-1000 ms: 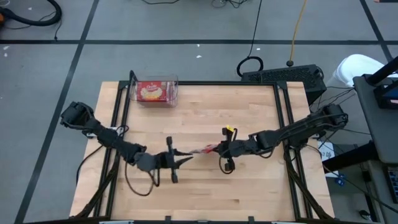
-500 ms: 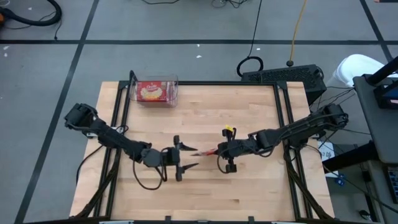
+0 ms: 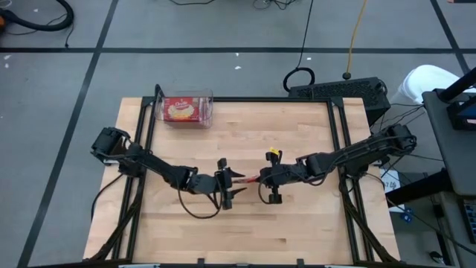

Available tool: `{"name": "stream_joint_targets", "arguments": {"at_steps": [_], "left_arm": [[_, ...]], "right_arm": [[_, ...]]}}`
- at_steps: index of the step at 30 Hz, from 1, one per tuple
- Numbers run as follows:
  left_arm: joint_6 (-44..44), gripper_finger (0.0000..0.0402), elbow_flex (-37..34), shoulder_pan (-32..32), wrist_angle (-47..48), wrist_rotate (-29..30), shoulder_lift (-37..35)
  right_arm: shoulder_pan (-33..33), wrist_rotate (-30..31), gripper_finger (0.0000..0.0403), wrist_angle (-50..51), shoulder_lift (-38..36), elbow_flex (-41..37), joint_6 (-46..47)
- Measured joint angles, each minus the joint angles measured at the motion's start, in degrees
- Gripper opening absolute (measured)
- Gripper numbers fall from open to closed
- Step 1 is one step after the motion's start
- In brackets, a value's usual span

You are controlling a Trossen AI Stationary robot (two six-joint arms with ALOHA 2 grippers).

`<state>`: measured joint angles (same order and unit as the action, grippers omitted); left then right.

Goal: Sort popcorn bags into baskets
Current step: Put the red popcorn bag into the transparent bin

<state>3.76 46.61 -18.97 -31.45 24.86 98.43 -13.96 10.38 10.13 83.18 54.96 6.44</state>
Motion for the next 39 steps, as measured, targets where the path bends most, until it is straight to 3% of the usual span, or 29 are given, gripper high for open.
{"name": "stream_joint_targets", "arguments": {"at_steps": [9, 14, 21, 24, 28, 34, 39], "left_arm": [[-1.32, 0.0020, 0.13, 0.99, 0.80, -0.37, -0.24], [0.55, 0.0035, 0.13, 0.78, 1.33, -0.20, -0.93], [1.23, 0.0017, -1.06, -2.13, 5.30, 0.57, -10.06], [1.96, 0.0017, -1.16, -3.31, 6.11, 0.89, -14.83], [1.40, 0.0023, -1.20, -4.97, 5.66, 2.92, -18.64], [-2.12, 0.0020, -1.25, -5.71, -2.40, 3.66, -19.92], [-5.26, 0.0024, -1.29, -5.43, -11.23, 2.06, -18.70]], "right_arm": [[0.14, 0.17, 0.0000, -0.02, -0.02, 0.00, 0.38], [-0.94, 3.56, 0.0015, 1.59, -0.59, 0.00, 2.65], [-5.01, 15.41, 0.0083, 8.53, -7.13, -1.11, 8.33], [-6.76, 16.62, 0.0107, 6.39, -10.20, -4.47, 9.04], [-8.38, 16.51, 0.0134, -6.97, -12.55, -12.98, 10.73], [-8.67, 10.33, 0.0178, -47.69, -10.12, -27.77, 3.56], [-8.59, 9.17, 0.0203, -67.59, -6.10, -30.88, -2.57]]}}
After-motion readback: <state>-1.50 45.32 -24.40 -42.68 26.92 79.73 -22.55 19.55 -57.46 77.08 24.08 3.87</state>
